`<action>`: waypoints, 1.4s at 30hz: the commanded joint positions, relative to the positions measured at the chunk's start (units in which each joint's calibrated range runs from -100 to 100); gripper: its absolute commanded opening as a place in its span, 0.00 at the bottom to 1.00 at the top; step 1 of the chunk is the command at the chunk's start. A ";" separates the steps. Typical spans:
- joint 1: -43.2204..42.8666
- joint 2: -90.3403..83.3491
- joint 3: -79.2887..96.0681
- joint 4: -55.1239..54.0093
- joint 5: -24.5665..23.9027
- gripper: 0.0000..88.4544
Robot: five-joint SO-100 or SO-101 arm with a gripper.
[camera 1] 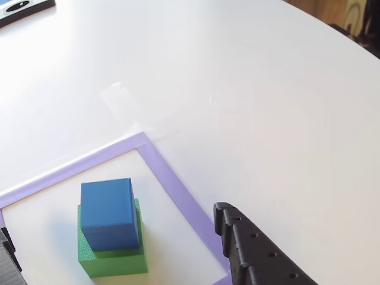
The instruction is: Tower of hanoi
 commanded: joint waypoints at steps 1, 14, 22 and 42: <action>-1.15 1.38 -2.83 -4.17 0.00 0.47; -4.20 10.12 -7.74 -9.83 0.00 0.45; -5.19 12.36 -8.65 -11.29 0.00 0.43; -6.26 13.64 -8.55 -12.18 0.00 0.25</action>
